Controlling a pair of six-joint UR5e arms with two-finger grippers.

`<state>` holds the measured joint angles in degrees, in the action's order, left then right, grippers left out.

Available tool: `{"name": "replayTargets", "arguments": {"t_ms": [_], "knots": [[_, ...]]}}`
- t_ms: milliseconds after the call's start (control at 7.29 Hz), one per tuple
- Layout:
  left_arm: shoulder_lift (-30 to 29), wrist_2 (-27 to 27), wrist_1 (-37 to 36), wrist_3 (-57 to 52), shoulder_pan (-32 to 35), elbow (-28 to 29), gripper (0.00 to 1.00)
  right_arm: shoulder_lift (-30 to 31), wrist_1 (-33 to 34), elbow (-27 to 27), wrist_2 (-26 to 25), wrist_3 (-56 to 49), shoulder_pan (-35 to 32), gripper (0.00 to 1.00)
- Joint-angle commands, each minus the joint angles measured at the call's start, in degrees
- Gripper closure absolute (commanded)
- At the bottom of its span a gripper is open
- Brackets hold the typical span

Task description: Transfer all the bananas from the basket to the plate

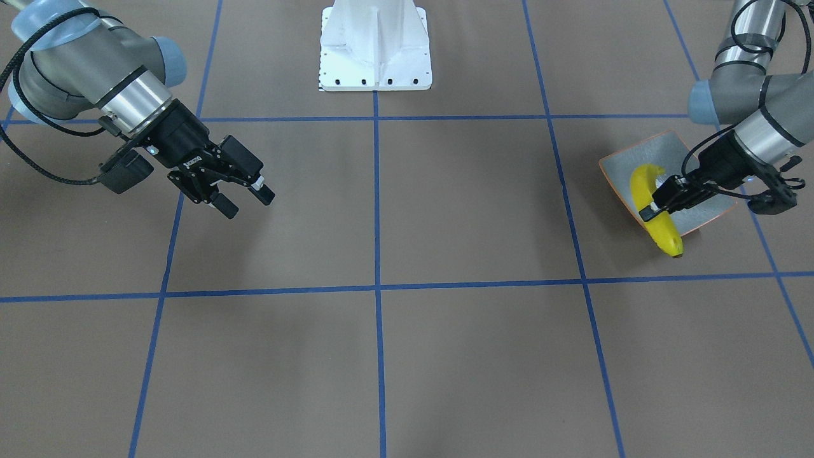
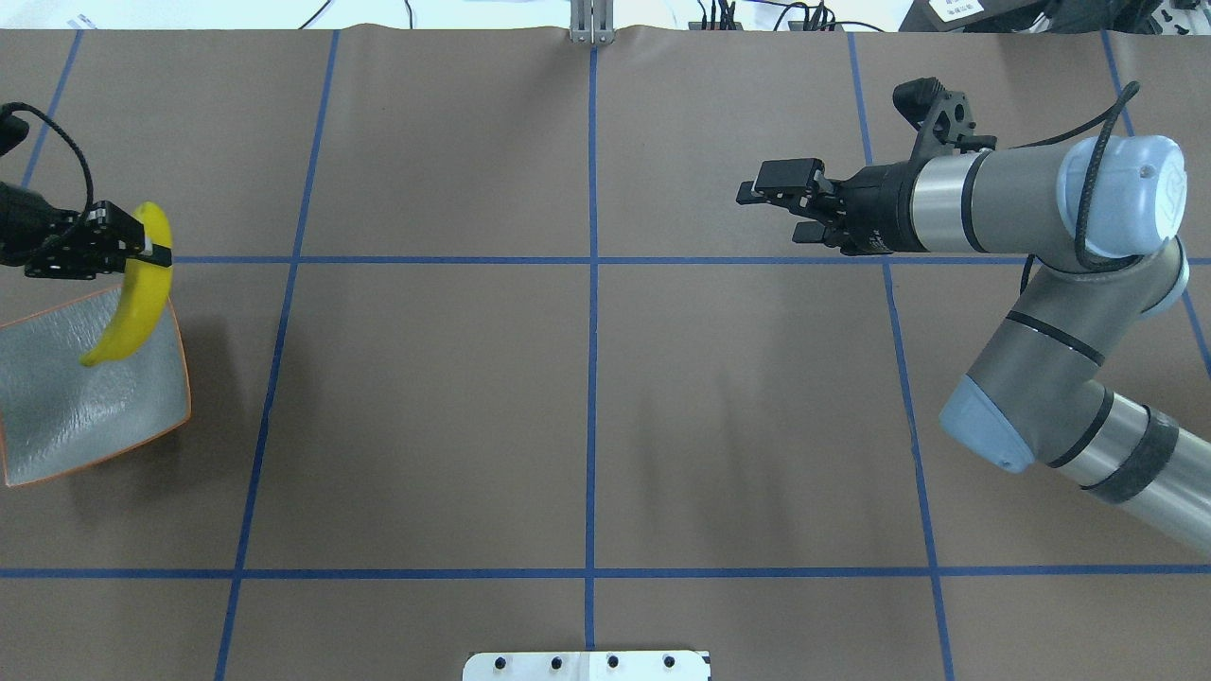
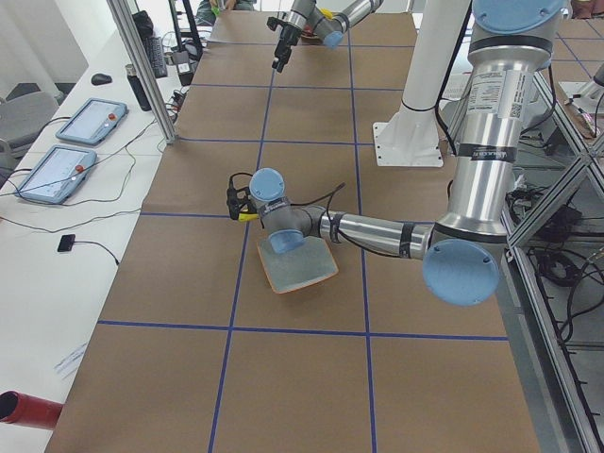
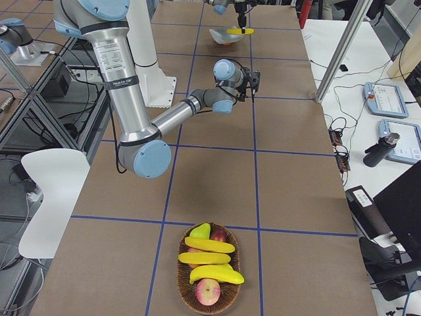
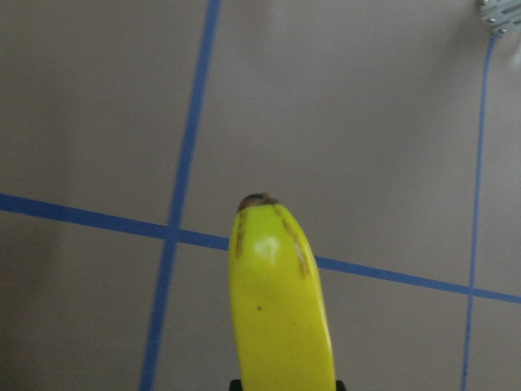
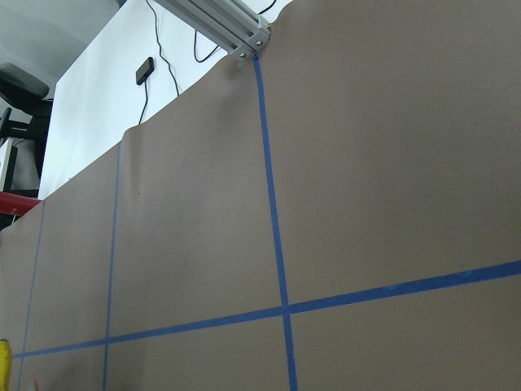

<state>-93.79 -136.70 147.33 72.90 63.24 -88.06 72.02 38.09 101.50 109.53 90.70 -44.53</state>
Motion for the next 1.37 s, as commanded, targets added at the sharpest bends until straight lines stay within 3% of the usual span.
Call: {"name": "replayTargets", "arguments": {"t_ms": [0, 275, 412, 686, 824, 1235], "knots": [[6.14, 0.38, -0.91, -6.79, 2.50, 0.08, 1.00, 0.05, 1.46, -0.07, -0.01, 0.00, -0.38, 0.00], [8.61, 0.82, -0.91, -6.81, 2.24, -0.09, 1.00, 0.66, 1.46, -0.07, 0.07, 0.00, -1.25, 0.00], [9.49, 2.13, -0.91, -6.81, 2.15, -0.18, 0.94, 1.19, 1.46, 0.01, 0.07, 0.00, -1.26, 0.00], [9.33, 2.31, -0.91, -6.81, 1.98, -0.27, 0.14, 1.98, 1.46, -0.25, -0.01, 0.00, -1.26, 0.00], [9.24, 2.32, -0.82, -6.81, 1.98, -0.18, 0.02, 2.24, 1.46, -0.25, 0.07, -0.09, -1.87, 0.00], [8.80, 1.71, -0.73, -6.81, 1.98, -0.09, 0.01, 4.96, 1.20, -0.25, 1.29, -0.18, -4.93, 0.00]]}}
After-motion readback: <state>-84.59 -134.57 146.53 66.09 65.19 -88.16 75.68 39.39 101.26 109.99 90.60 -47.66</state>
